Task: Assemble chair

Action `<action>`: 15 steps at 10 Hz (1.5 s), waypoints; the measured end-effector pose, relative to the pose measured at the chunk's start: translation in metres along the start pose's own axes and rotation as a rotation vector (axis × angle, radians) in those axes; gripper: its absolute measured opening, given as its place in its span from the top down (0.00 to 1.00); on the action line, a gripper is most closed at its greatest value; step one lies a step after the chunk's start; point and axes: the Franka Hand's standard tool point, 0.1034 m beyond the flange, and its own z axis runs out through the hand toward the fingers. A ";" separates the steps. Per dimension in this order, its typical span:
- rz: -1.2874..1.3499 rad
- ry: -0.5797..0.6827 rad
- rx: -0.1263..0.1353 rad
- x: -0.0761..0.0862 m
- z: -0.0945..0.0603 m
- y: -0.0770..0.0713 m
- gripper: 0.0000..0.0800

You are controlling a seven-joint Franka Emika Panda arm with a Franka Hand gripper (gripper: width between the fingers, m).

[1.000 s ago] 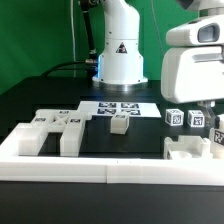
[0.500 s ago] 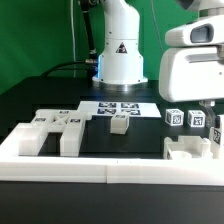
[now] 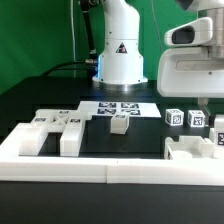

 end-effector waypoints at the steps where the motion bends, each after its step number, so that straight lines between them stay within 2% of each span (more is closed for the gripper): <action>1: 0.111 0.003 0.001 0.000 0.001 -0.001 0.64; 4: 0.377 0.007 0.001 -0.001 0.001 -0.002 0.64; 7: 0.399 0.007 0.000 -0.002 0.001 -0.002 0.63; 8: 0.363 0.003 -0.003 -0.002 0.001 -0.002 0.40; 9: 0.334 -0.005 -0.010 -0.003 0.001 -0.002 0.24; 11: 0.178 -0.007 -0.013 -0.005 0.001 -0.003 0.20; 15: -0.262 -0.010 -0.012 -0.004 0.000 -0.004 0.19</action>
Offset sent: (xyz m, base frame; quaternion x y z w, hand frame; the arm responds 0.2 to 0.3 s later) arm 0.0016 0.0075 -0.0077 -0.0009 -0.0110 0.2485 0.9686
